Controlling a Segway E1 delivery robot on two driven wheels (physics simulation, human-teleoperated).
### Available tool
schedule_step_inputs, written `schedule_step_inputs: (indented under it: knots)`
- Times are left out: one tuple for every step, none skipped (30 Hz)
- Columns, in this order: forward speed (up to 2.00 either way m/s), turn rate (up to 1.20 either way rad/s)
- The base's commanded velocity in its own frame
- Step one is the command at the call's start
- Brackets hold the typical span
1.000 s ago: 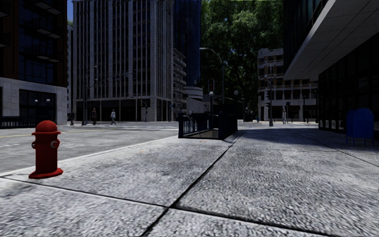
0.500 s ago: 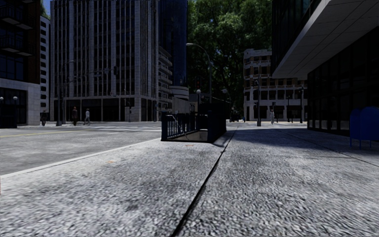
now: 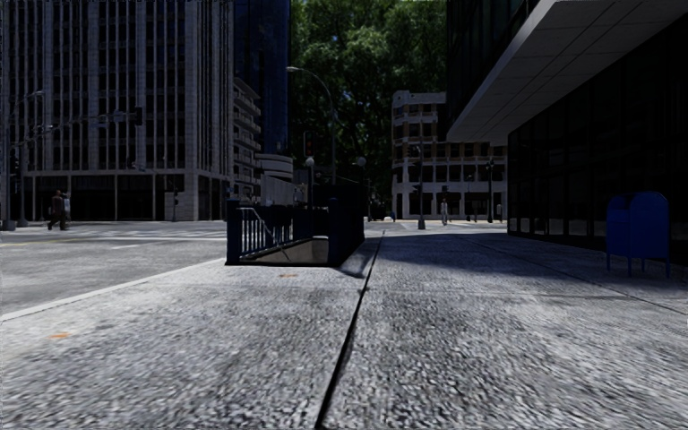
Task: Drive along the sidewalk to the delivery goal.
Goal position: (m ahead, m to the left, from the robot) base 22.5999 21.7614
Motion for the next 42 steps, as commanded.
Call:
schedule_step_inputs:
  knots:
    - [1.94,-0.47]
    - [1.94,-0.47]
    - [1.94,-0.47]
    - [1.94,-0.47]
    - [1.94,-0.47]
    - [1.94,-0.47]
    - [1.94,-0.47]
    - [1.94,-0.47]
    - [1.94,-0.47]
    - [1.94,-0.47]
    - [1.94,-0.47]
    - [1.94,-0.47]
    - [1.94,-0.47]
    - [1.94,-0.47]
    - [1.94,-0.47]
    - [1.94,-0.47]
    - [1.94,-0.47]
    - [1.94,-0.47]
    - [1.96,-0.38]
    - [2.0,0.0]
    - [2.0,0.0]
    - [2.0,0.0]
    - [2.0,0.0]
    - [2.0,0.0]
    - [2.0,0.0]
    - [2.0,0.0]
    - [2.0,0.0]
    - [2.0,0.0]
    - [2.0,0.0]
    - [2.0,0.0]
    - [2.0,0.0]
    - [2.0,0.0]
    - [2.0,0.0]
    - [2.0,0.0]
    - [2.0,0.0]
    - [2.0,0.0]
    - [2.0,0.0]
    - [2.0,0.0]
    - [2.0,0.0]
    - [2.0,0.0]
    - [2.0,0.0]
    - [2.0,0.0]
